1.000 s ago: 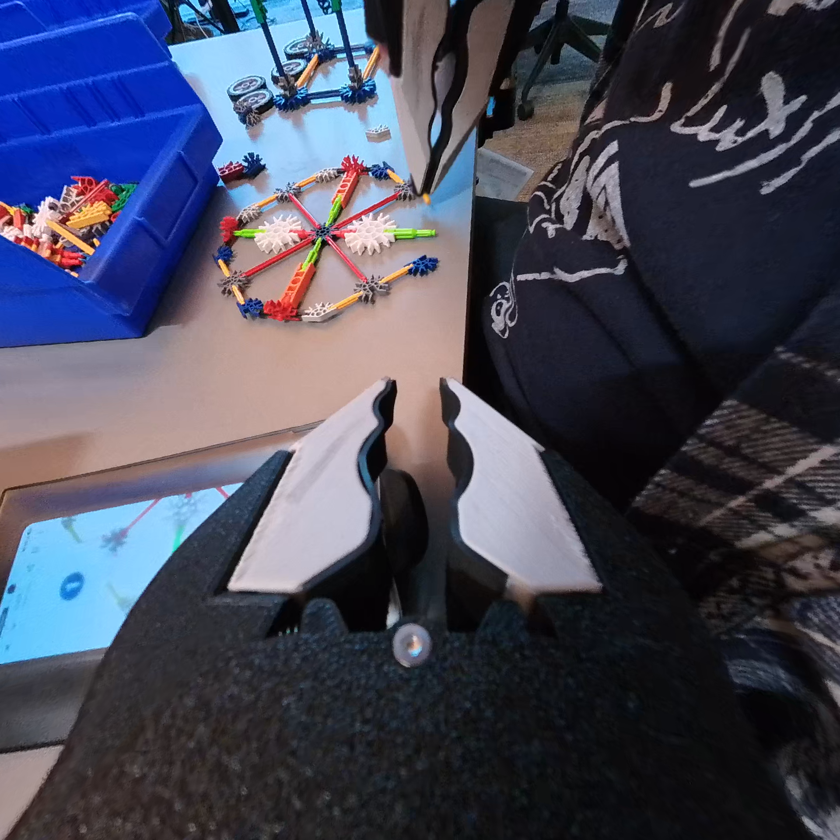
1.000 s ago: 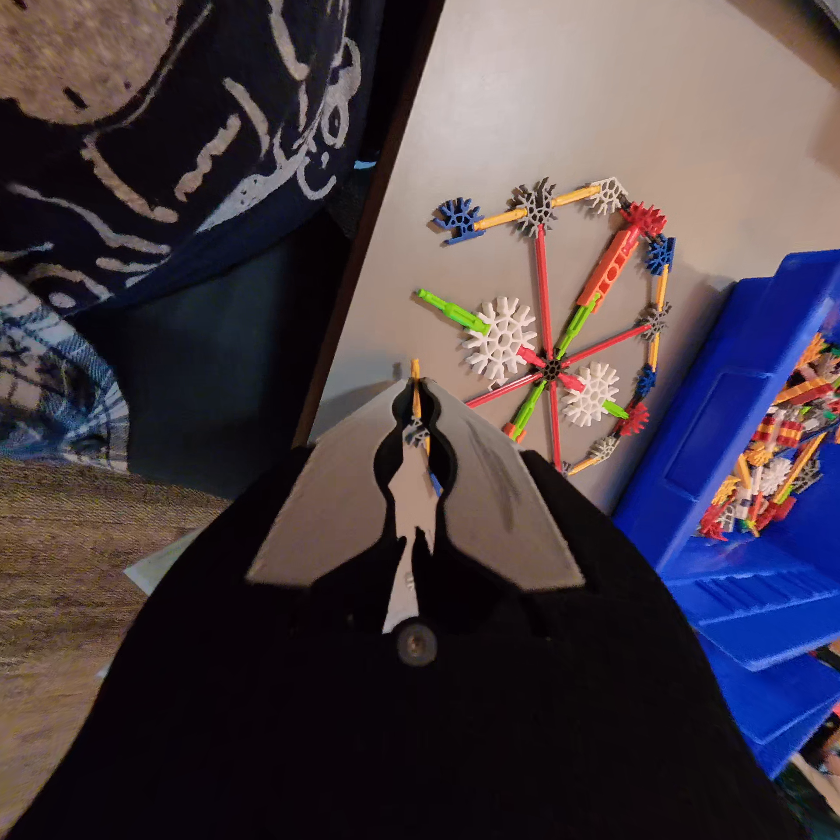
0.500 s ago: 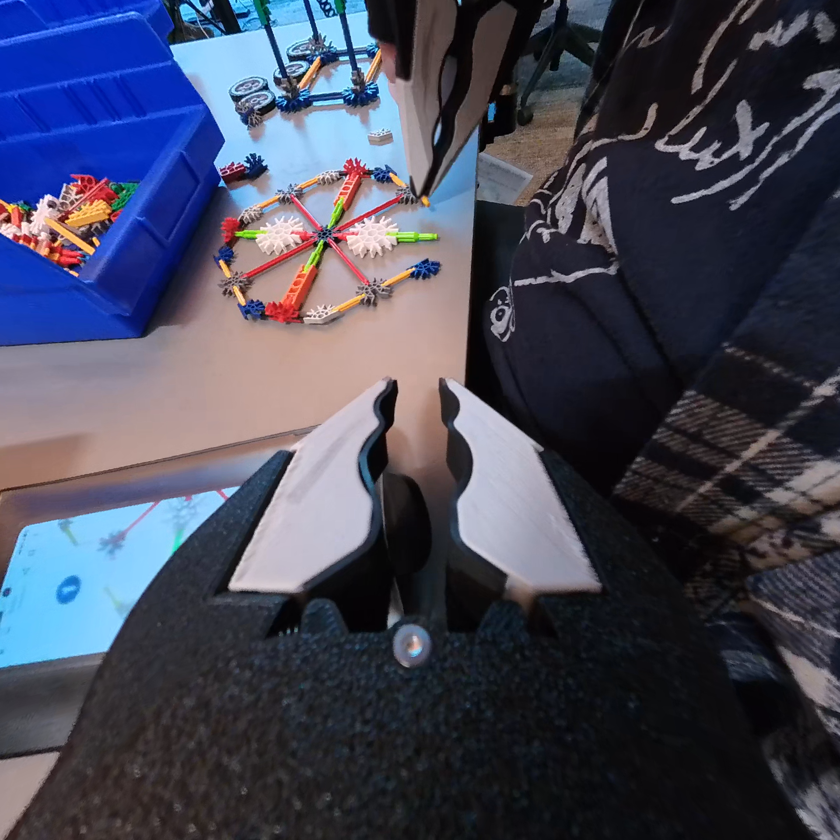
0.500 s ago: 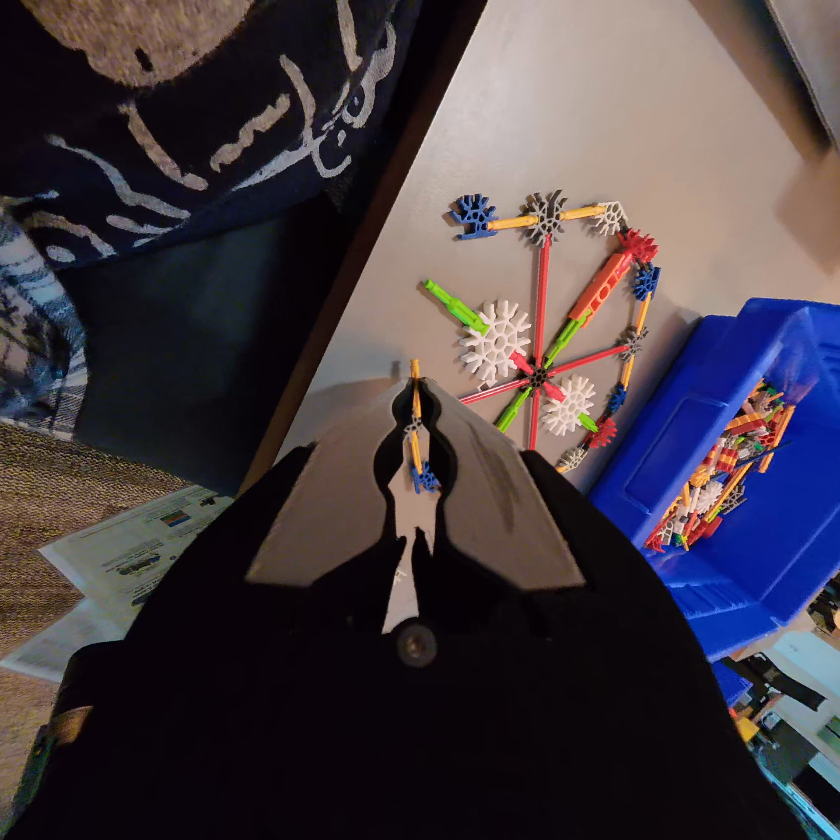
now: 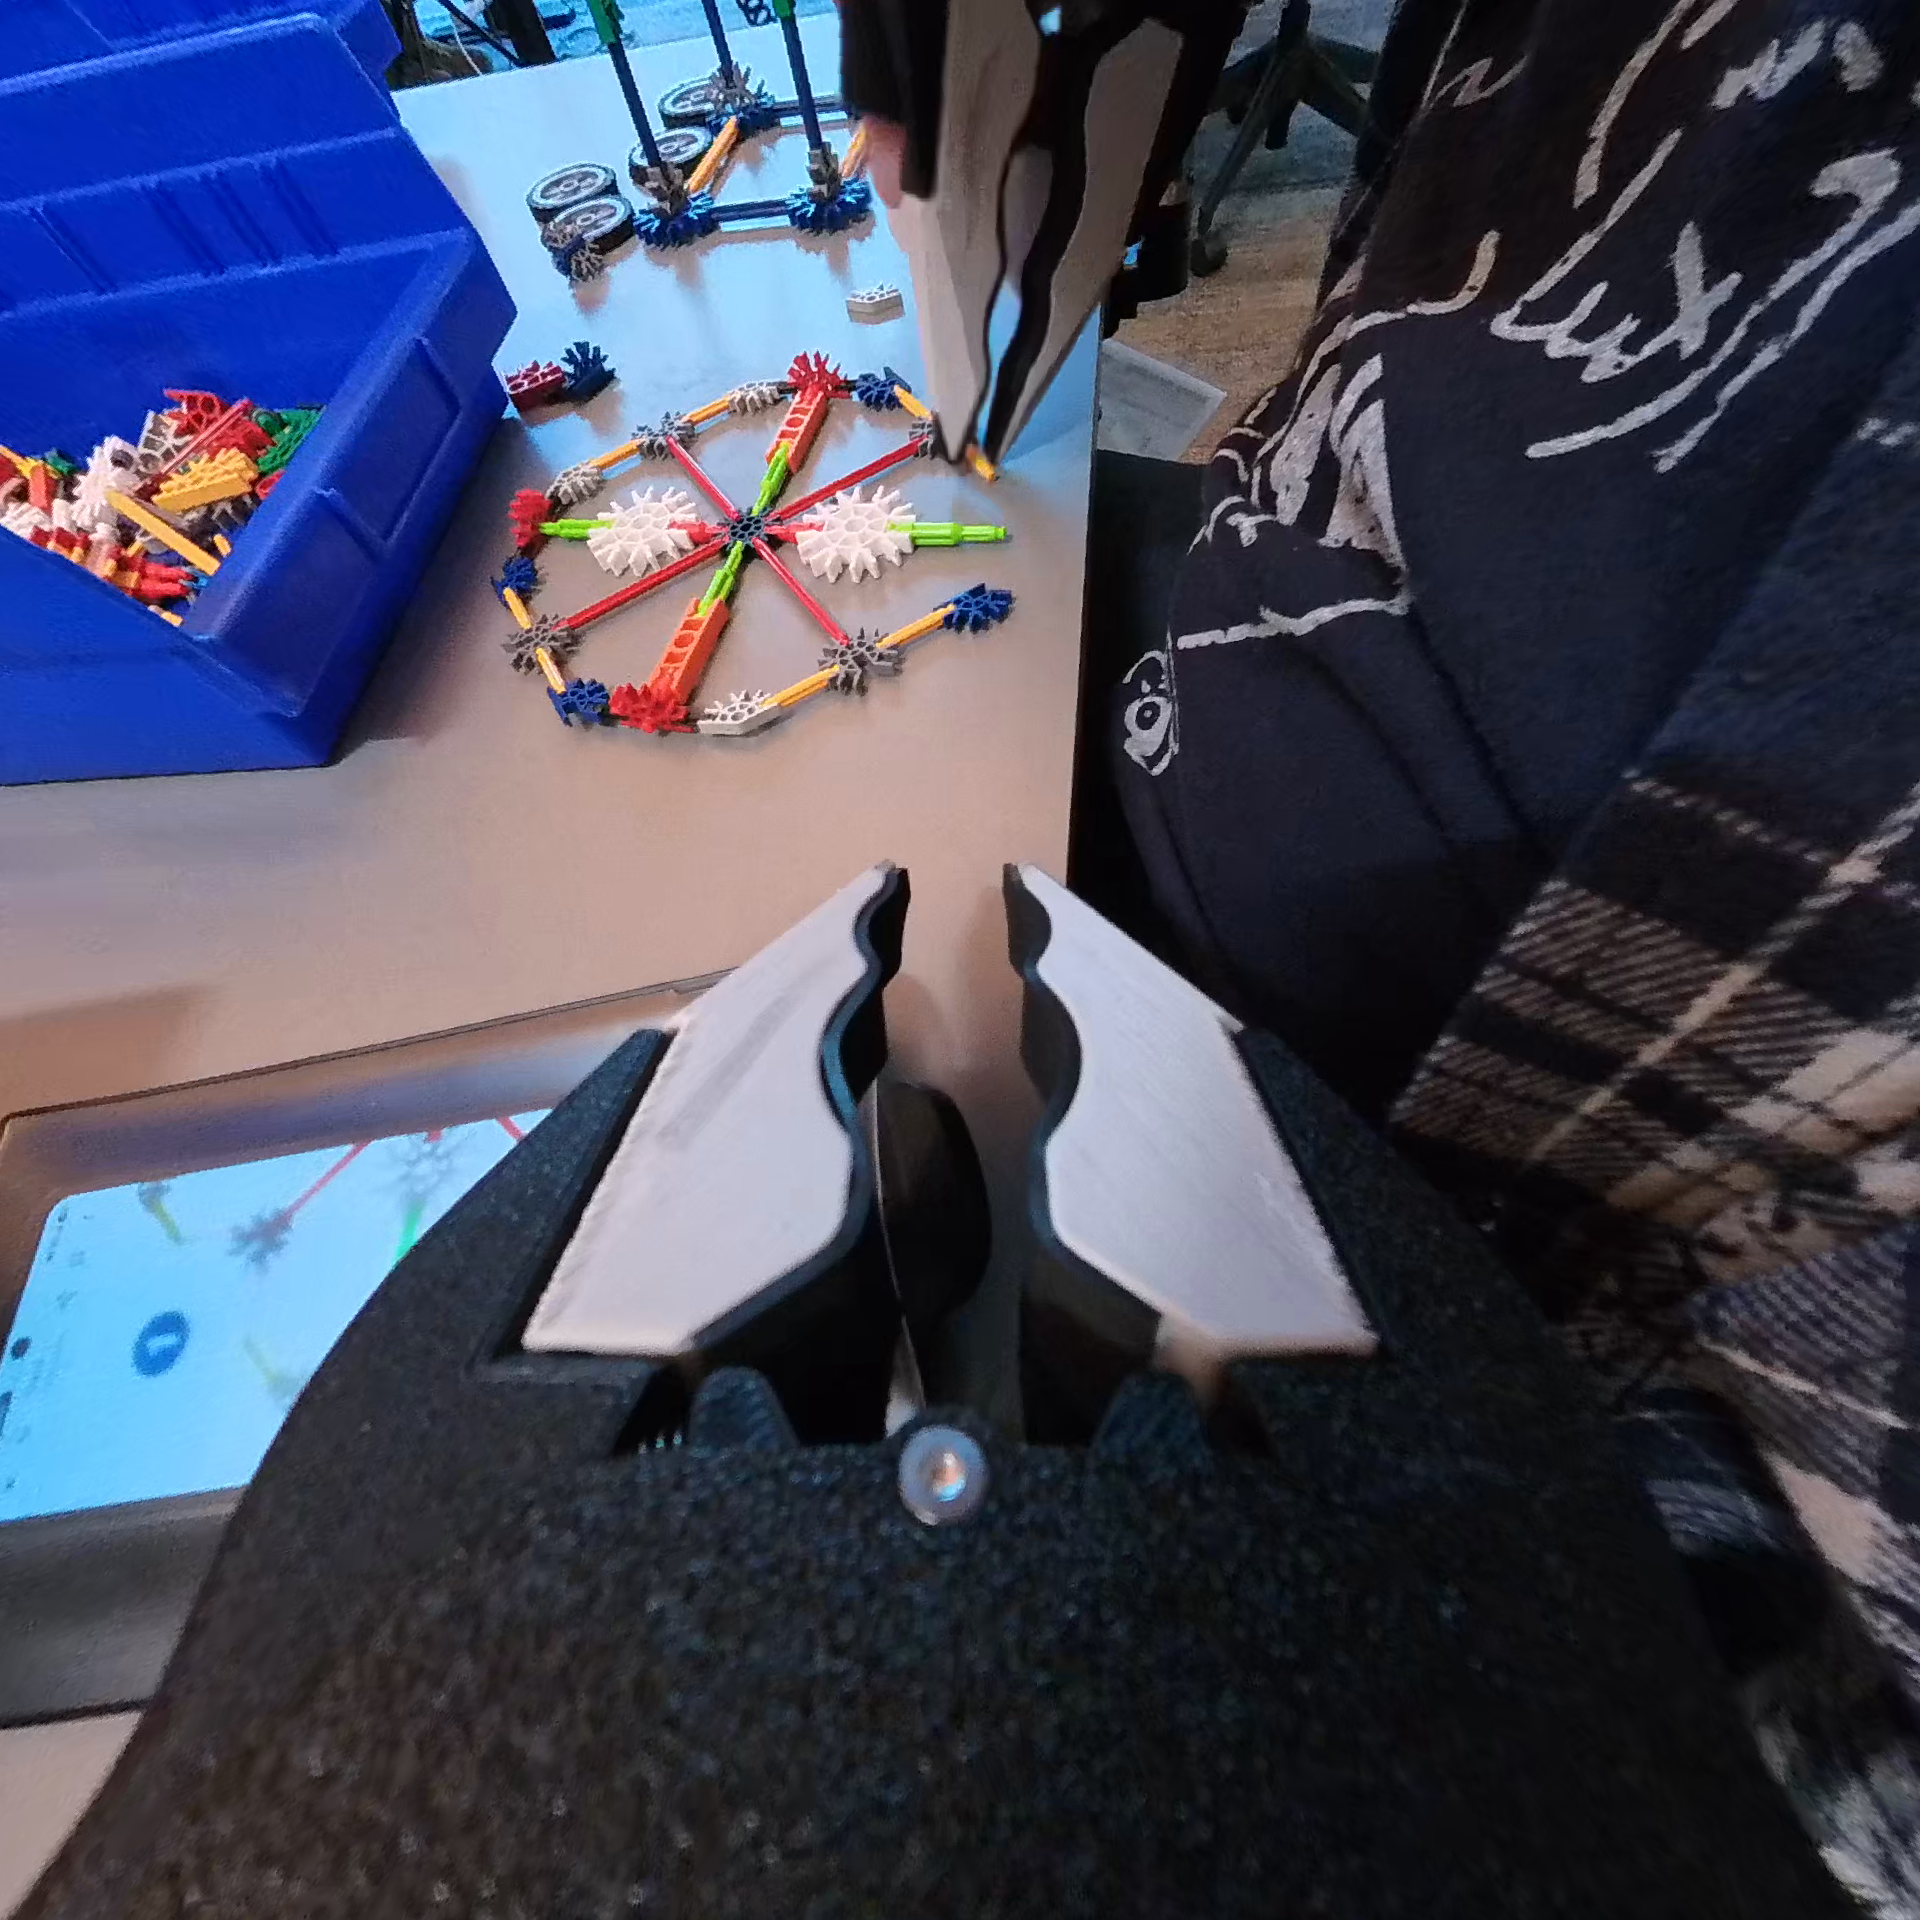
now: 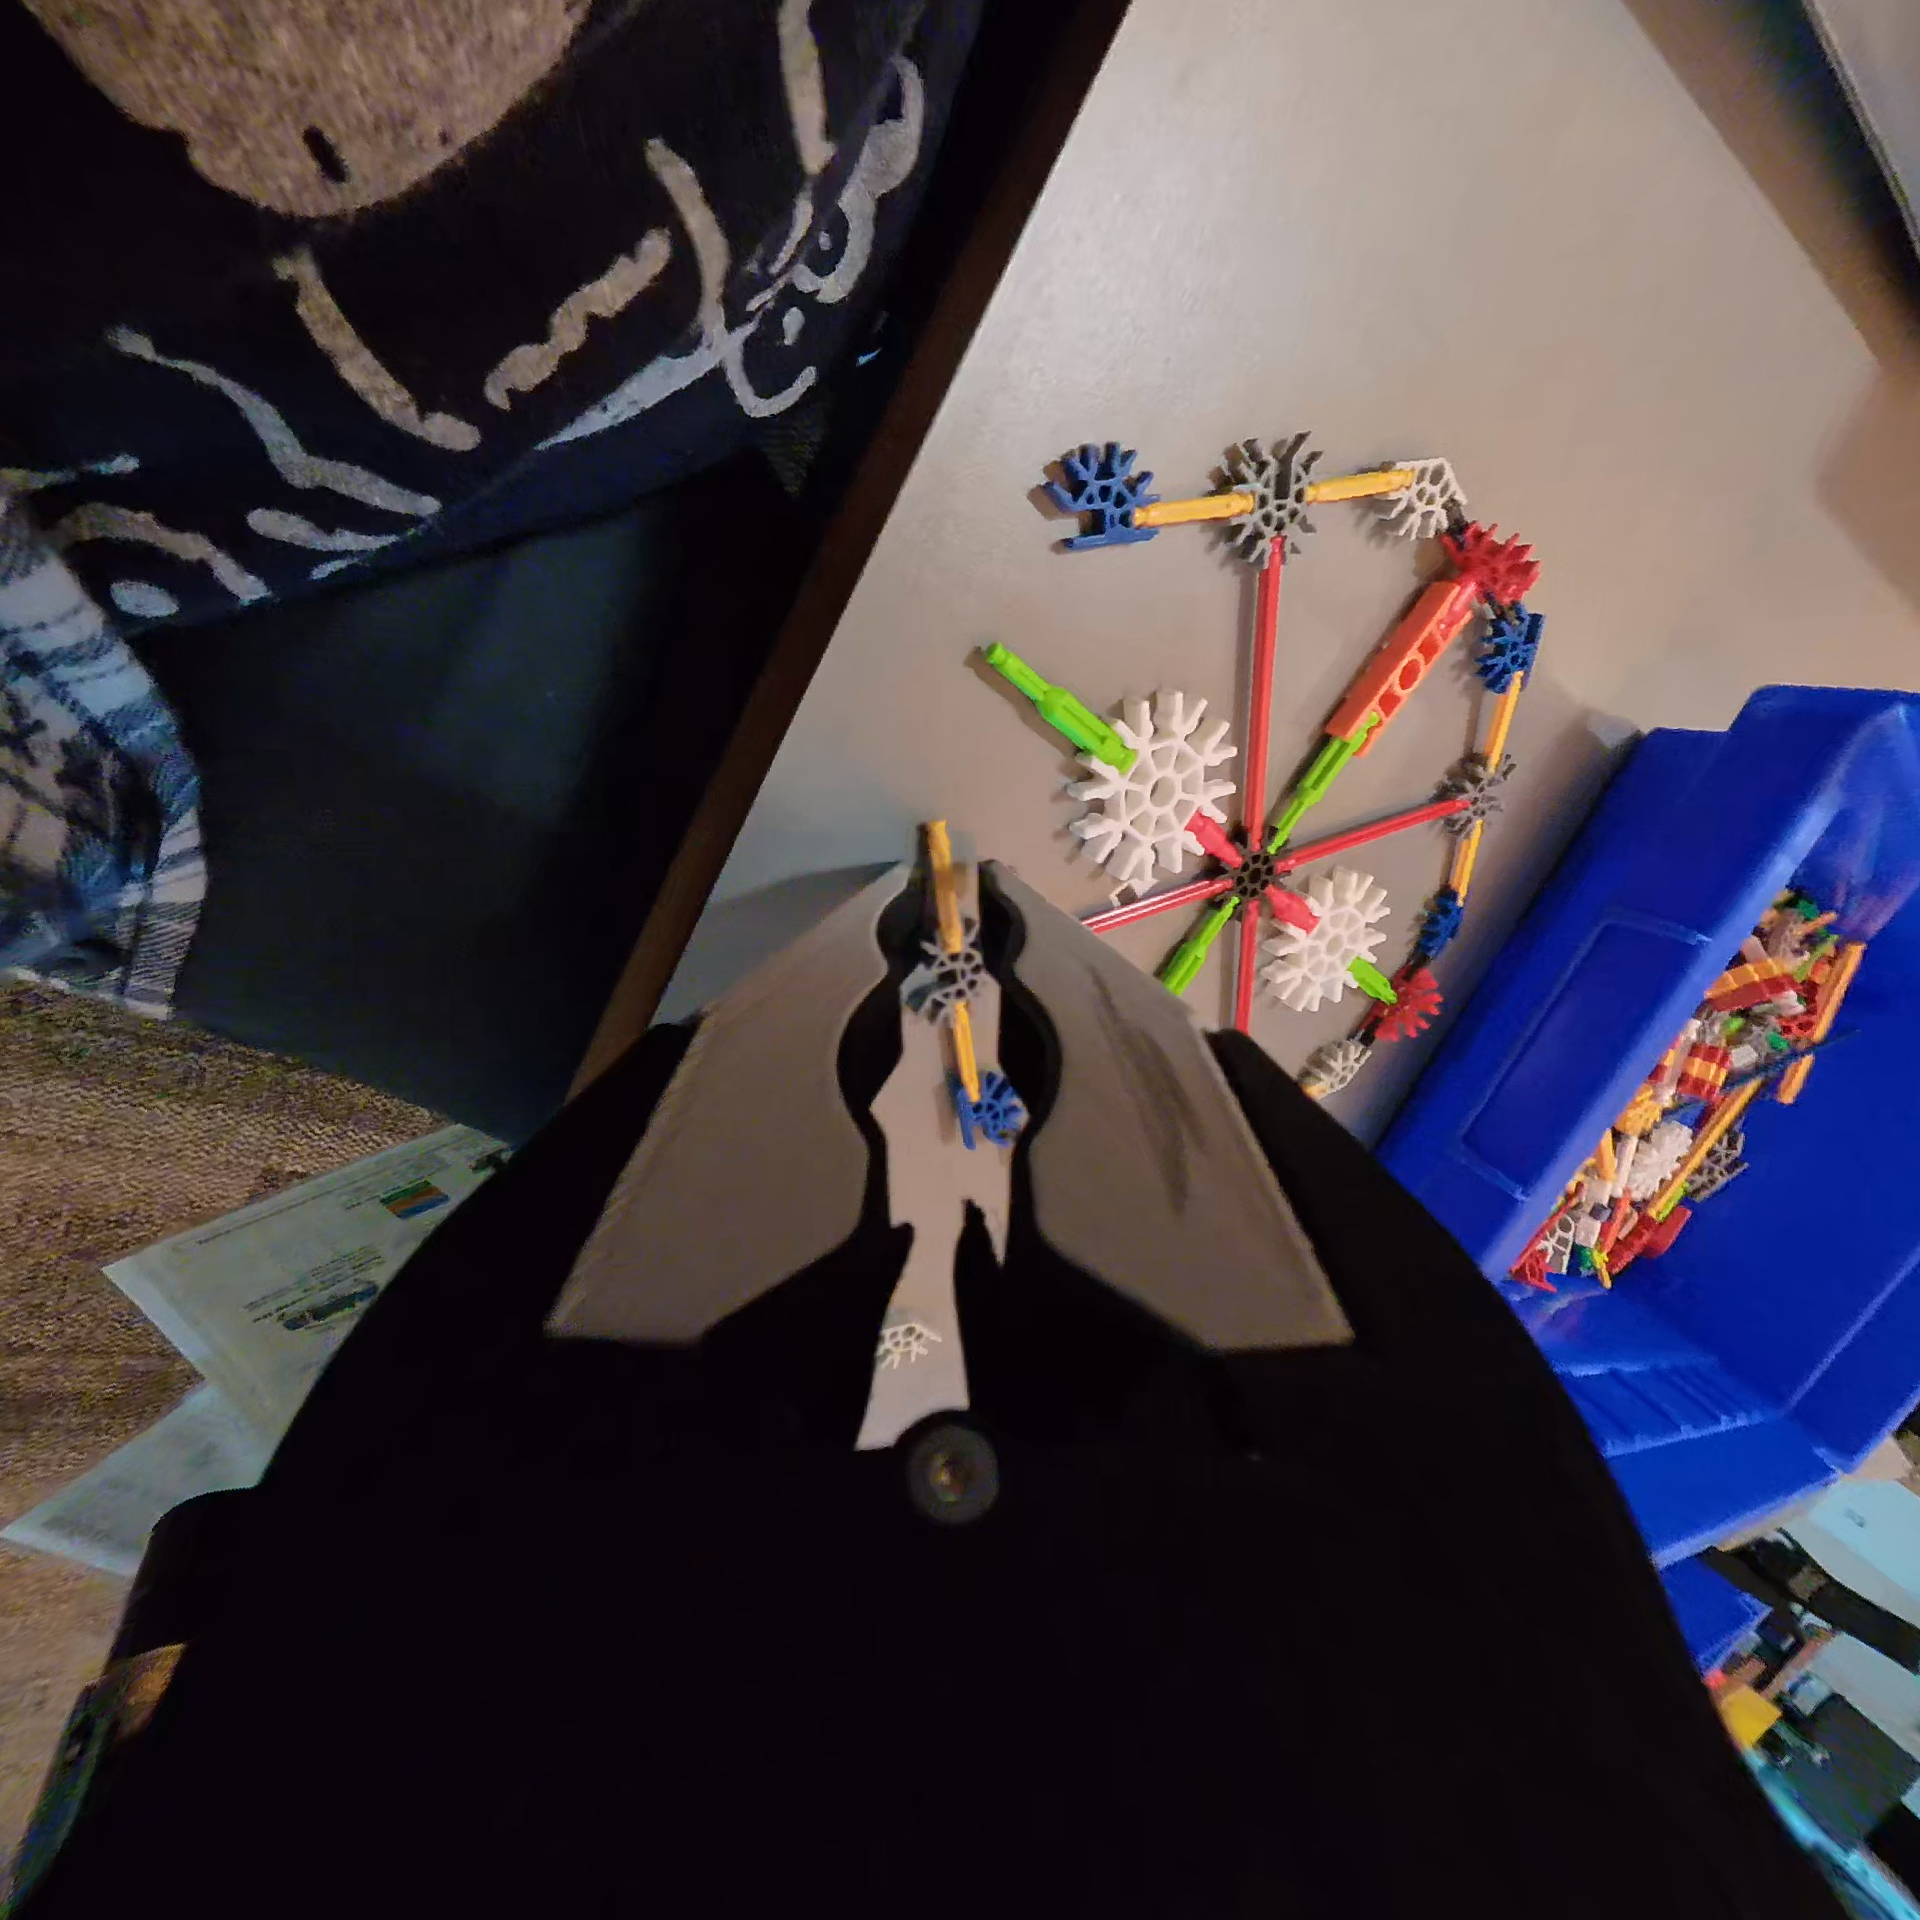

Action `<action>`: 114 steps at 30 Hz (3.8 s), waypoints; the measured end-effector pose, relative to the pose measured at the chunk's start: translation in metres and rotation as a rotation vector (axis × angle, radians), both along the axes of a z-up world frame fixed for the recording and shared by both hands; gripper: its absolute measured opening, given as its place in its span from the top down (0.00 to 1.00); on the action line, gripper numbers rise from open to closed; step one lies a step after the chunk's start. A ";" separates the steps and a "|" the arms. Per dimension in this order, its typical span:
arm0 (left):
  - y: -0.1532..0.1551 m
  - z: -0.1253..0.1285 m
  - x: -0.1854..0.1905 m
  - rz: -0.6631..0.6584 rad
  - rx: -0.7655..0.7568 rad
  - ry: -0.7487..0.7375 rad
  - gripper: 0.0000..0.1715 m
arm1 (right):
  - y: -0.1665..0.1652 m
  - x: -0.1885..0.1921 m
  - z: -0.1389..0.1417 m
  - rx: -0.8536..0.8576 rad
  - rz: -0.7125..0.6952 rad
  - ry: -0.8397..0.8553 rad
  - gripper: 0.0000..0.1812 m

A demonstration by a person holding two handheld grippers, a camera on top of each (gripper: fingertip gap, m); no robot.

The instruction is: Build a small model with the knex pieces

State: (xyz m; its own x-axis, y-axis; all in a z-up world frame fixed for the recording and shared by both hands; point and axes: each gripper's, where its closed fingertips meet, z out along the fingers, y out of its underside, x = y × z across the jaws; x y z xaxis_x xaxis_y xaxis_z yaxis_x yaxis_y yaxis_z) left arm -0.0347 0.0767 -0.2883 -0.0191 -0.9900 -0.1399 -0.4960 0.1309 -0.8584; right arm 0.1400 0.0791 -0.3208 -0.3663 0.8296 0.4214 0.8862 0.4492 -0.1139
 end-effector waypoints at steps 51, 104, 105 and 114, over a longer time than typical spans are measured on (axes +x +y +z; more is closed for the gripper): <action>-0.005 0.012 -0.004 -0.001 0.071 -0.072 0.89 | 0.020 0.038 0.050 -0.130 -0.550 0.057 0.96; -0.013 -0.008 -0.015 -0.039 0.036 0.076 0.84 | -0.002 0.025 0.034 -0.206 -0.714 0.478 0.91; -0.013 -0.009 -0.015 -0.039 0.037 0.081 0.84 | -0.002 0.025 0.034 -0.207 -0.714 0.480 0.91; -0.015 -0.011 -0.014 -0.046 0.046 0.088 0.85 | 0.003 0.023 0.035 -0.215 -0.706 0.488 0.91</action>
